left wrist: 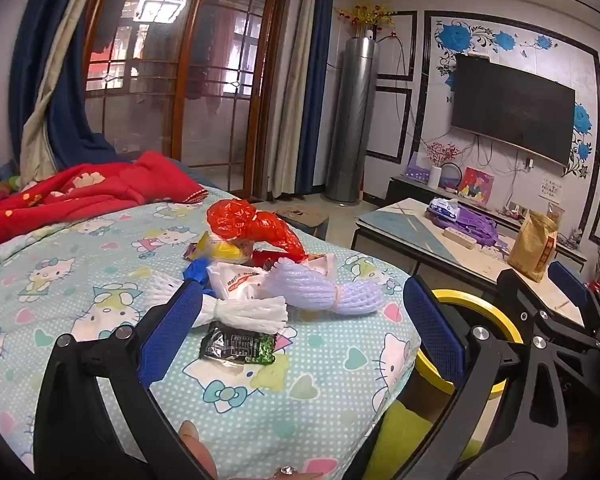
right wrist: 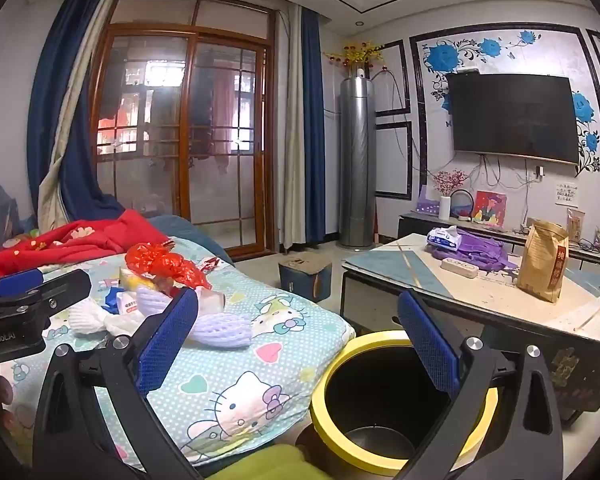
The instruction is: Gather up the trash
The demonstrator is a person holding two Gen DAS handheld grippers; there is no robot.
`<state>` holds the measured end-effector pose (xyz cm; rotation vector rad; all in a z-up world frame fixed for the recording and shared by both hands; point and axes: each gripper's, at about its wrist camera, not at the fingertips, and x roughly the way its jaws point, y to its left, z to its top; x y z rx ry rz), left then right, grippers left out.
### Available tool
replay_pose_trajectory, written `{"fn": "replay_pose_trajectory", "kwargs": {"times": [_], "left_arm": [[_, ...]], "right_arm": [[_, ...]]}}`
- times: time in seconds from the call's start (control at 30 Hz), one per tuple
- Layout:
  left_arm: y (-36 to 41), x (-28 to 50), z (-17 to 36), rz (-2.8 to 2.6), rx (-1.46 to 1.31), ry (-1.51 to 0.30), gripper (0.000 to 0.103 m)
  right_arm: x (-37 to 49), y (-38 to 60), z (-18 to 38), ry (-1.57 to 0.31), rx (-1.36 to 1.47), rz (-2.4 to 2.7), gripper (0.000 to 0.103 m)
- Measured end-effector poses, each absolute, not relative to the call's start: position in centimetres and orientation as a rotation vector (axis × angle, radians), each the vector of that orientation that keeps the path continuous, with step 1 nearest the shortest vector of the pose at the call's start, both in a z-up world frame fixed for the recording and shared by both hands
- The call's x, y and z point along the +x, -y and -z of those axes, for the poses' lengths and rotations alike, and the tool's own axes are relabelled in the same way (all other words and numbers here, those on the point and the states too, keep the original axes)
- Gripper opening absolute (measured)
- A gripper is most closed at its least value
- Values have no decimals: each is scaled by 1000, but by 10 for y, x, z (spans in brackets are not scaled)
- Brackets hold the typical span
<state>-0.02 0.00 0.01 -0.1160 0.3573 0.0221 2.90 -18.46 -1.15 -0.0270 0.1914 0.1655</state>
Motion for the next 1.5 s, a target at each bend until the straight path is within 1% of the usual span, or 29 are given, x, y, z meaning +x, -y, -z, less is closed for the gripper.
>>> {"fn": "replay_pose_trajectory", "kwargs": {"times": [1.5], "left_arm": [[-6,0,0,-22,-136,-360,92]], "right_arm": [[32,180,19,-205,-45,-167,97]]}}
